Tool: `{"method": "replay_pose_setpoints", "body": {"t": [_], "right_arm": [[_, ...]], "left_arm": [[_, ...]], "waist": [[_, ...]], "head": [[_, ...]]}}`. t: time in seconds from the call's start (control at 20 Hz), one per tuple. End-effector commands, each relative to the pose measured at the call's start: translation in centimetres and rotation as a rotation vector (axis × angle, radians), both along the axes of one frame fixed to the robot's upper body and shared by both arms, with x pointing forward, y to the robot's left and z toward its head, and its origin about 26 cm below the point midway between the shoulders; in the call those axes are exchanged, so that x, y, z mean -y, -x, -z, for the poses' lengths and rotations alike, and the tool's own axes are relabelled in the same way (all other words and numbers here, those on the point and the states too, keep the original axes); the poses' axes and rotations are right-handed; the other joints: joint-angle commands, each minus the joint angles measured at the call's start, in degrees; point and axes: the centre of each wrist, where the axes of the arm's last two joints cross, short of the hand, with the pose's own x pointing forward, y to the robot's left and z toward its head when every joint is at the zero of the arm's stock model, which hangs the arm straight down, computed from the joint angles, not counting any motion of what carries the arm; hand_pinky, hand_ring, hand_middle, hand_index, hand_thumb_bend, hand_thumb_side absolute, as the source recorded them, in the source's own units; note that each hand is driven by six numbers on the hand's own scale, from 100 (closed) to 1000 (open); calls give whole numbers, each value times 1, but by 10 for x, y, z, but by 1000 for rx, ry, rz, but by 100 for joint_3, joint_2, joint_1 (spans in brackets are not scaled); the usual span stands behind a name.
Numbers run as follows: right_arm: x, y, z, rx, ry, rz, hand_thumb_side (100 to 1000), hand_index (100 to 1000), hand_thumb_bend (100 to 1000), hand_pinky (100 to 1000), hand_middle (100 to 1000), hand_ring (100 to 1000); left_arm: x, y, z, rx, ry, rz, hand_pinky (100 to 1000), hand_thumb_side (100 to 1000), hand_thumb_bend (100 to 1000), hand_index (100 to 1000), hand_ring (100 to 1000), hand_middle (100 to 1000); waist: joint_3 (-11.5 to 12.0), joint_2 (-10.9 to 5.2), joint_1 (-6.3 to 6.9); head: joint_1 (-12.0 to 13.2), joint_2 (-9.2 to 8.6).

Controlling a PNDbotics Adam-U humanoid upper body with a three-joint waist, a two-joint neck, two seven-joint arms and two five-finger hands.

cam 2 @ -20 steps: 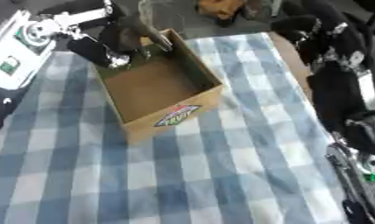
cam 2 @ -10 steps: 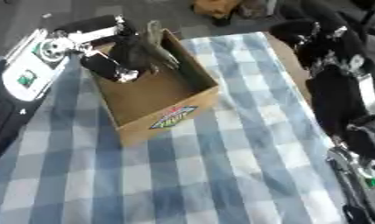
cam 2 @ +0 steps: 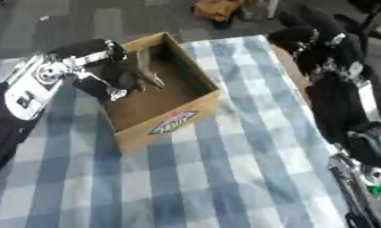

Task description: Pick up objects on the table and place them in the box.

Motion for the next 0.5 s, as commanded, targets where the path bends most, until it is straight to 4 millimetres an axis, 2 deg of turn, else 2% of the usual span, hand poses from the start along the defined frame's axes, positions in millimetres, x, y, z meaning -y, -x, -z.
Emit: {"method": "replay_pose_setpoints", "body": {"t": [0.05, 0.1, 0.15, 0.2, 0.25, 0.3, 0.45, 0.5], "right_arm": [[2, 1, -6, 22, 1, 0, 1000, 964, 848, 930, 732, 1000], [2, 1, -6, 22, 1, 0, 1000, 964, 848, 930, 732, 1000], [2, 1, -6, 22, 1, -1, 1000, 965, 847, 930, 732, 1000], [1, 1, -6, 22, 2, -2, 1000, 965, 847, 930, 732, 1000], [1, 1, -6, 22, 2, -1, 1000, 965, 847, 930, 732, 1000], [2, 1, -6, 22, 1, -1, 1000, 965, 847, 930, 732, 1000], [1, 1, -6, 22, 0, -3, 1000, 965, 849, 930, 732, 1000], [1, 1, -6, 21, -1, -3, 1000, 965, 849, 931, 732, 1000]], "left_arm": [[-3, 0, -10, 59, 3, 7, 598, 251, 100, 348, 651, 559], [-3, -1, -9, 66, 1, 10, 600, 250, 100, 364, 653, 562], [-3, -1, -9, 73, -3, 11, 608, 252, 148, 486, 666, 578], [-4, -1, -8, 81, -6, 13, 609, 253, 161, 496, 667, 579], [-5, -1, -8, 89, -10, 13, 619, 263, 257, 570, 682, 594], [-5, -2, -8, 99, -15, 13, 621, 265, 271, 581, 685, 597], [-7, -2, -9, 131, -45, 0, 655, 319, 524, 743, 750, 676], [-7, -2, -8, 138, -60, -7, 664, 328, 573, 775, 761, 695]], "waist": [[-19, -110, -41], [-22, -108, -39], [-28, -103, -36], [-35, -99, -33], [-42, -95, -31], [-49, -92, -29], [-73, -84, -22], [-76, -84, -20]], "head": [[-28, -83], [-31, -87], [-30, -92], [-31, -97], [-31, -101], [-29, -104], [-19, -108], [-14, -104]]}}
